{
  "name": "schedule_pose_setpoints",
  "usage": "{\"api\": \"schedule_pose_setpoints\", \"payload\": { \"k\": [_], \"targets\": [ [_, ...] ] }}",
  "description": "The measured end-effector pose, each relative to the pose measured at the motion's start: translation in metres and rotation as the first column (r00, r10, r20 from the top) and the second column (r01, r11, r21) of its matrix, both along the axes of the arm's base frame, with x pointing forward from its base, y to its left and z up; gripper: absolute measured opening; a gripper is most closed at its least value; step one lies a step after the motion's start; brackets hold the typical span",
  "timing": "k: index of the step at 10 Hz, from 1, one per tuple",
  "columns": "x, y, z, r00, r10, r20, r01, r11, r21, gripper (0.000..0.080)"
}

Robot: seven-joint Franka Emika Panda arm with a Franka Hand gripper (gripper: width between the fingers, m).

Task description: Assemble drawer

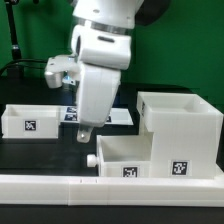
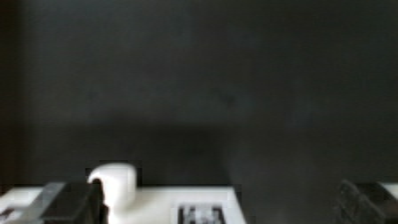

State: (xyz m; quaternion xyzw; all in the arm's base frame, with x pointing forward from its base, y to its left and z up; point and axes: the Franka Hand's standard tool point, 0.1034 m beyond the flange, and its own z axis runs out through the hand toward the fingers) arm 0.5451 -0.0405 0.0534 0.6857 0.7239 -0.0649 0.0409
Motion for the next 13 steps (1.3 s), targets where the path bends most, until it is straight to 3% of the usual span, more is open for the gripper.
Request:
{"api": "schedule_pose_setpoints", "payload": {
  "k": [4, 10, 11, 13],
  "targets": [
    [0.0, -0.002, -0.002, 1.0, 0.018, -0.005, -0.018, 1.0, 0.006, 0.0649],
    [0.002, -0.034, -0.021, 0.996, 0.067, -0.058, -0.052, 0.973, 0.226, 0.0649],
    [0.001, -0.035, -0.024, 0.997, 0.055, -0.06, -0.04, 0.97, 0.24, 0.0649],
    [0.001, -0.018, -0.032, 0.998, 0.019, -0.062, -0.003, 0.97, 0.243, 0.0649]
  ]
}}
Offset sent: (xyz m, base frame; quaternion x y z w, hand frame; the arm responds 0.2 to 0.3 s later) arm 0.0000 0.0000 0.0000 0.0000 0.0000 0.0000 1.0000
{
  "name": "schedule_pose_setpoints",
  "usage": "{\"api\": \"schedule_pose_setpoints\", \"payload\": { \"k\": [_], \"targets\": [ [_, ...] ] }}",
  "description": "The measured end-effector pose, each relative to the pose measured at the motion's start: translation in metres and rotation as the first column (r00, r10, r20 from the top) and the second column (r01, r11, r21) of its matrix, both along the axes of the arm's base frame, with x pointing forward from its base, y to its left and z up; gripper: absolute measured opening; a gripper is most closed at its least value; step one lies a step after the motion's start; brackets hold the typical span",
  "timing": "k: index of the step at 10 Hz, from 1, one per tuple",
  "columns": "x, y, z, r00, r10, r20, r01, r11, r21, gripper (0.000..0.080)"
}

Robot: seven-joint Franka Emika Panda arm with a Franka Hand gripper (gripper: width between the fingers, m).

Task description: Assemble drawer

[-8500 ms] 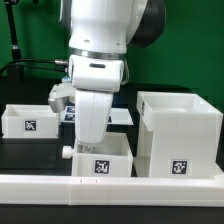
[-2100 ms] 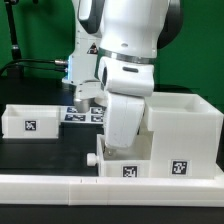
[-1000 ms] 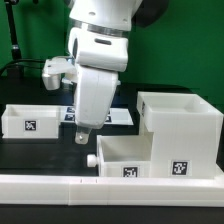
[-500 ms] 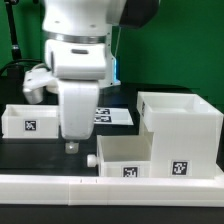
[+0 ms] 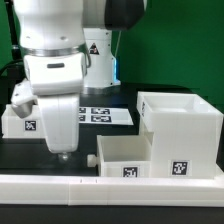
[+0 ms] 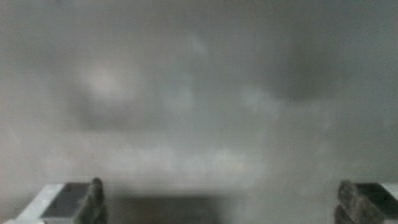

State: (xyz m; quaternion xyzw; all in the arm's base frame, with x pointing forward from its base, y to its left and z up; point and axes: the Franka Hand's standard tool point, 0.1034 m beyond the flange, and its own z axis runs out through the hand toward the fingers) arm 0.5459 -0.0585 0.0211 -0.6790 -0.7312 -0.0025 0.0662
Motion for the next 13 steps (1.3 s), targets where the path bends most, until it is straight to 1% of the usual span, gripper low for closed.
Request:
{"api": "schedule_pose_setpoints", "payload": {
  "k": [2, 3, 6, 7, 9, 11, 13],
  "targets": [
    [0.0, 0.015, -0.003, 1.0, -0.03, -0.005, 0.03, 1.0, 0.004, 0.0649],
    [0.0, 0.017, -0.004, 0.998, -0.054, -0.007, 0.054, 0.999, 0.003, 0.0649],
    [-0.001, 0.015, -0.004, 0.998, -0.058, -0.007, 0.058, 0.998, 0.003, 0.0649],
    [-0.002, 0.018, -0.005, 0.998, -0.056, -0.007, 0.056, 0.998, 0.004, 0.0649],
    [-0.006, 0.031, -0.007, 1.0, -0.016, -0.007, 0.016, 1.0, 0.01, 0.0649],
    [-0.005, 0.041, -0.007, 0.999, 0.053, -0.003, -0.053, 0.999, -0.003, 0.0649],
    [-0.006, 0.043, -0.005, 0.999, 0.046, -0.003, -0.046, 0.999, -0.004, 0.0649]
  ]
}}
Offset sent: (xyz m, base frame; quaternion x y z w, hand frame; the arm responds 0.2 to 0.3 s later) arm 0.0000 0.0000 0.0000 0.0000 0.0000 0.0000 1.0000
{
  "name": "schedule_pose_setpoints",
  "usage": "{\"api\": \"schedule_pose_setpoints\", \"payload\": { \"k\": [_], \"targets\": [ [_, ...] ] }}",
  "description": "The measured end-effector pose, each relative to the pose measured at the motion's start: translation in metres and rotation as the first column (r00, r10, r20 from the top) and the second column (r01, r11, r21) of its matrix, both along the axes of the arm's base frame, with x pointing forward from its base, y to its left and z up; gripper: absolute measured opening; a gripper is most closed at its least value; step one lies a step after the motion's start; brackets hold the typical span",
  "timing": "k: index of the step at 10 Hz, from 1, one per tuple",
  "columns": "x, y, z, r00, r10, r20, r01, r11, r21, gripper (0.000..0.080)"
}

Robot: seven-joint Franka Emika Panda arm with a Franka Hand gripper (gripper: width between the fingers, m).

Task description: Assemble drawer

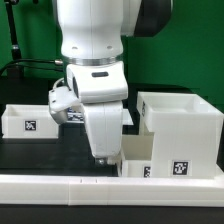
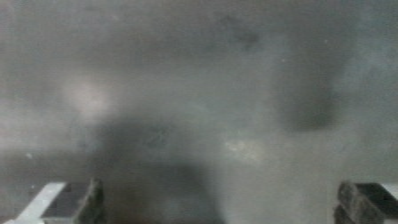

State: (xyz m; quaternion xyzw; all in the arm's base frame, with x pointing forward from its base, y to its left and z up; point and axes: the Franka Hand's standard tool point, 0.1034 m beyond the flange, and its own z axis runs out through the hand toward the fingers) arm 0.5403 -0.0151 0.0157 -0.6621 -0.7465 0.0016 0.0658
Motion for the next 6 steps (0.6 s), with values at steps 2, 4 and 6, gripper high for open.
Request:
{"api": "schedule_pose_setpoints", "payload": {
  "k": [2, 4, 6],
  "targets": [
    [-0.001, -0.001, -0.001, 1.0, -0.003, -0.003, 0.003, 1.0, 0.0, 0.0649],
    [-0.001, 0.0, -0.001, 1.0, -0.006, -0.003, 0.006, 1.0, 0.0, 0.0649],
    [-0.002, 0.019, -0.001, 1.0, -0.002, -0.004, 0.002, 1.0, 0.003, 0.0649]
  ]
}}
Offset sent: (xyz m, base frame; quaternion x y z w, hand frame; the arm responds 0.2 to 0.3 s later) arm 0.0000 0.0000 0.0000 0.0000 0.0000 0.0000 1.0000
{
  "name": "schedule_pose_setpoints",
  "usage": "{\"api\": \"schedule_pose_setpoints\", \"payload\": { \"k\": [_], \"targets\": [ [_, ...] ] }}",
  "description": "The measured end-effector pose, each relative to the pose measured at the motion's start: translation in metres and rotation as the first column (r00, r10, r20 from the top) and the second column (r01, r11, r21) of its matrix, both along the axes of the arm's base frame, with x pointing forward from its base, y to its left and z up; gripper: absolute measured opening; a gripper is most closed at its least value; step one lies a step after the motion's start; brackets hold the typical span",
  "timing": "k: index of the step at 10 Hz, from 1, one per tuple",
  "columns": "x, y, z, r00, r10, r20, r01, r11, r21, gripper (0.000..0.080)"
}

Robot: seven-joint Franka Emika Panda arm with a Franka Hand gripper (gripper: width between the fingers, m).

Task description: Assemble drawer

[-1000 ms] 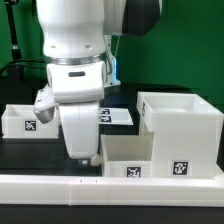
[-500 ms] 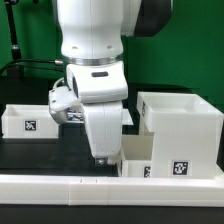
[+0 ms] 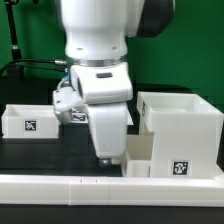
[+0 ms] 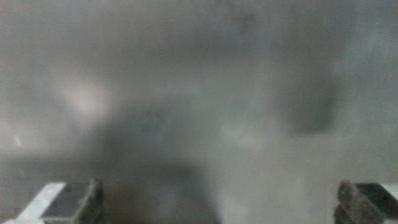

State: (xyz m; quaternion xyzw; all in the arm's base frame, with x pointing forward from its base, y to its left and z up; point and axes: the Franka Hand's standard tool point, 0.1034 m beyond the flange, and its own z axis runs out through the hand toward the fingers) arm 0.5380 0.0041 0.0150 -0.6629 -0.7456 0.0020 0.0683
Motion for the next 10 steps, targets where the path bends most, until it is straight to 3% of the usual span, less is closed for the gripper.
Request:
{"api": "schedule_pose_setpoints", "payload": {
  "k": [3, 6, 8, 10],
  "targets": [
    [-0.001, 0.014, -0.002, 1.0, -0.023, -0.007, 0.023, 1.0, 0.003, 0.0649],
    [0.0, 0.015, -0.001, 0.998, -0.055, -0.014, 0.055, 0.998, -0.002, 0.0649],
    [-0.003, 0.008, 0.0, 0.998, -0.055, -0.014, 0.055, 0.998, -0.003, 0.0649],
    [-0.016, -0.012, 0.002, 0.997, -0.07, -0.02, 0.07, 0.998, -0.009, 0.0649]
  ]
}}
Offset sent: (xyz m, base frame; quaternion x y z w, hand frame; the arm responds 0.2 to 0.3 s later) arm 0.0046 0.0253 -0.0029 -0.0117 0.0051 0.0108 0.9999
